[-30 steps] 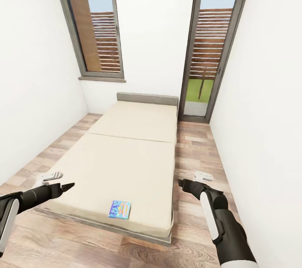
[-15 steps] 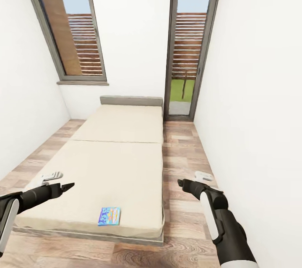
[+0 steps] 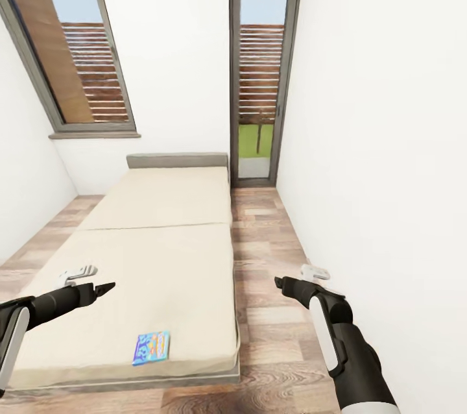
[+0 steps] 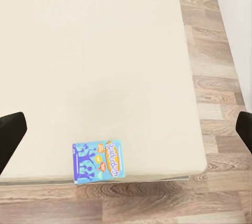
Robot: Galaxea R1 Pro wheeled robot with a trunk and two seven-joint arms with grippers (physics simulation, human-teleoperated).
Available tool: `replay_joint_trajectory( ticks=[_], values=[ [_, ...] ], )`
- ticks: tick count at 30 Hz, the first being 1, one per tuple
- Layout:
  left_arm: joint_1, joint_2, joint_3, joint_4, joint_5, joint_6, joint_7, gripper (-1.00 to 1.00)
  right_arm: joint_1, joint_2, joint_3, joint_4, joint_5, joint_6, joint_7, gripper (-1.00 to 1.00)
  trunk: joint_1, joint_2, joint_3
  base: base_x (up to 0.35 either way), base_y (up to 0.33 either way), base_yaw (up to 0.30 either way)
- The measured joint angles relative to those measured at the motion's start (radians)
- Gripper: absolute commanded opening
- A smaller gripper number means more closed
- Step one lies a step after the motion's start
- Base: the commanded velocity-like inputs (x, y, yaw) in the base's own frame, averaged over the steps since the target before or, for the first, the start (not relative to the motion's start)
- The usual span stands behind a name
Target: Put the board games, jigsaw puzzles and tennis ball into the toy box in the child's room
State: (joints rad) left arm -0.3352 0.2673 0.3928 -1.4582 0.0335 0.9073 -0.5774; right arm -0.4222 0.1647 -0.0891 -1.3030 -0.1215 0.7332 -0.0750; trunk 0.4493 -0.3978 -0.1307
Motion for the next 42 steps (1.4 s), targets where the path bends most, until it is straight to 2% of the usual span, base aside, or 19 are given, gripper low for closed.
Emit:
replay_joint_trajectory(
  ticks=[22,32,42],
  values=[
    [0.000,0.000,0.000,0.000,0.000,-0.001,0.000,1.00,0.000,0.000,0.003,0.000,0.001,-0.001,0.000,1.00,0.000,0.000,0.017,0.000,0.117,-0.246],
    [0.000,0.000,0.000,0.000,0.000,-0.001,0.001,1.00,0.000,0.000,0.008,0.000,0.002,-0.001,0.000,1.00,0.000,0.000,0.019,0.000,0.057,-0.017],
    [0.001,0.000,0.001,0.000,0.002,-0.001,0.001,1.00,0.000,0.000,0.010,0.001,0.005,-0.001,0.000,1.00,0.000,0.000,0.023,0.000,0.004,0.216]
  ],
)
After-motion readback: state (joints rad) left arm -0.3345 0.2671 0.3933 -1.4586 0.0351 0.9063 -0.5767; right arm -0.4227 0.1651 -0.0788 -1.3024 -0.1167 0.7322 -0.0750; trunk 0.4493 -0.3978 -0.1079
